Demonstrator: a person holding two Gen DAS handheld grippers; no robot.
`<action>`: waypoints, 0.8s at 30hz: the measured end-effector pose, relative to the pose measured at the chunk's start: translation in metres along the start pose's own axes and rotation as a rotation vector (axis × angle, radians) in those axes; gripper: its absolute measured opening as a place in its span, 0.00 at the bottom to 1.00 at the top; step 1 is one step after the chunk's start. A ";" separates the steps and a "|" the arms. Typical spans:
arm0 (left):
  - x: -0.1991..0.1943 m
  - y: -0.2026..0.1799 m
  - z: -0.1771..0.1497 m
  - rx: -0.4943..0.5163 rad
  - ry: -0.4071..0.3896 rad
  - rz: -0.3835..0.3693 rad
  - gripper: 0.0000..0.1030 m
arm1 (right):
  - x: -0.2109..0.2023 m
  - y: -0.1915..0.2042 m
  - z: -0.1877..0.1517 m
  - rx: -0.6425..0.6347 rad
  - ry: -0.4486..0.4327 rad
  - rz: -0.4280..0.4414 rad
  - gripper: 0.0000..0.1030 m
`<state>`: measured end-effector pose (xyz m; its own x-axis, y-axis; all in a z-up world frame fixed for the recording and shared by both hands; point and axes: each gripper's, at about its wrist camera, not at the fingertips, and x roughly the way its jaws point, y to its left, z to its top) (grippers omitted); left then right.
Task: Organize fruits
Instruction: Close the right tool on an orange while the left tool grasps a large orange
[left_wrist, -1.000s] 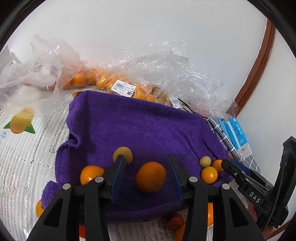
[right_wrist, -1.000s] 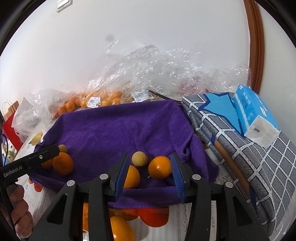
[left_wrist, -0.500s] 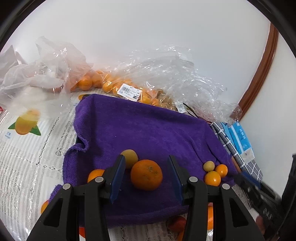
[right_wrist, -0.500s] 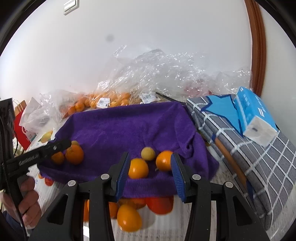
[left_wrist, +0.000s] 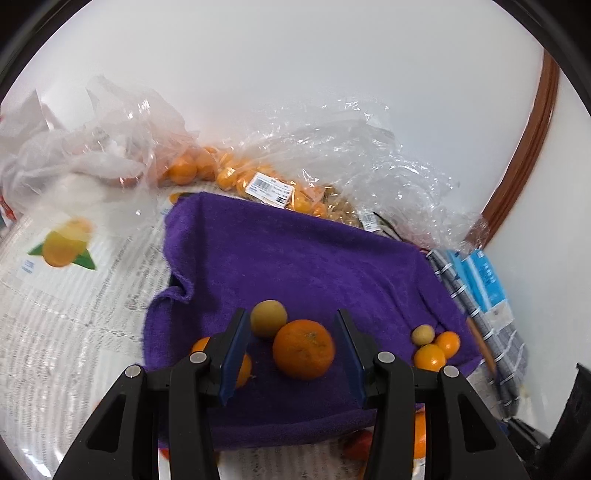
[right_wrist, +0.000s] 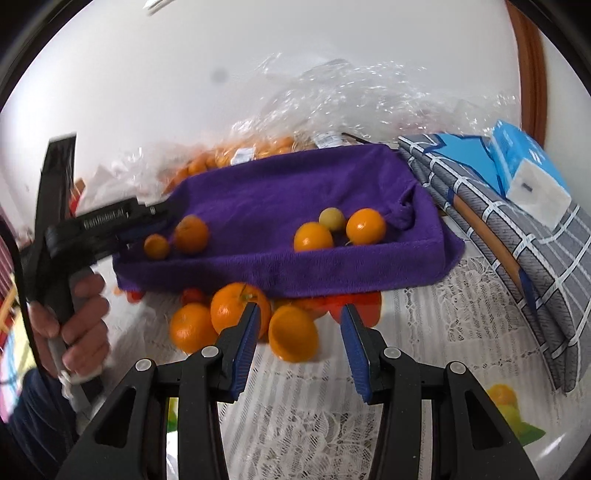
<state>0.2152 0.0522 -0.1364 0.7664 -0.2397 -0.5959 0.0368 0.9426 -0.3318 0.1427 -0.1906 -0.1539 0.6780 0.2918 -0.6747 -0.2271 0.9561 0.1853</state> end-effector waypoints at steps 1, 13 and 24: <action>-0.002 -0.001 -0.001 0.016 -0.003 0.014 0.43 | 0.003 0.000 -0.002 -0.003 0.012 0.009 0.44; -0.052 -0.007 -0.043 0.123 0.018 0.078 0.43 | 0.003 0.001 -0.010 -0.017 0.019 -0.034 0.31; -0.056 0.001 -0.083 0.123 0.172 0.039 0.43 | -0.035 -0.012 -0.045 -0.014 0.040 -0.134 0.31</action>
<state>0.1188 0.0476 -0.1639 0.6483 -0.2291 -0.7261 0.0957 0.9706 -0.2208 0.0905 -0.2136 -0.1647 0.6745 0.1597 -0.7208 -0.1460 0.9859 0.0819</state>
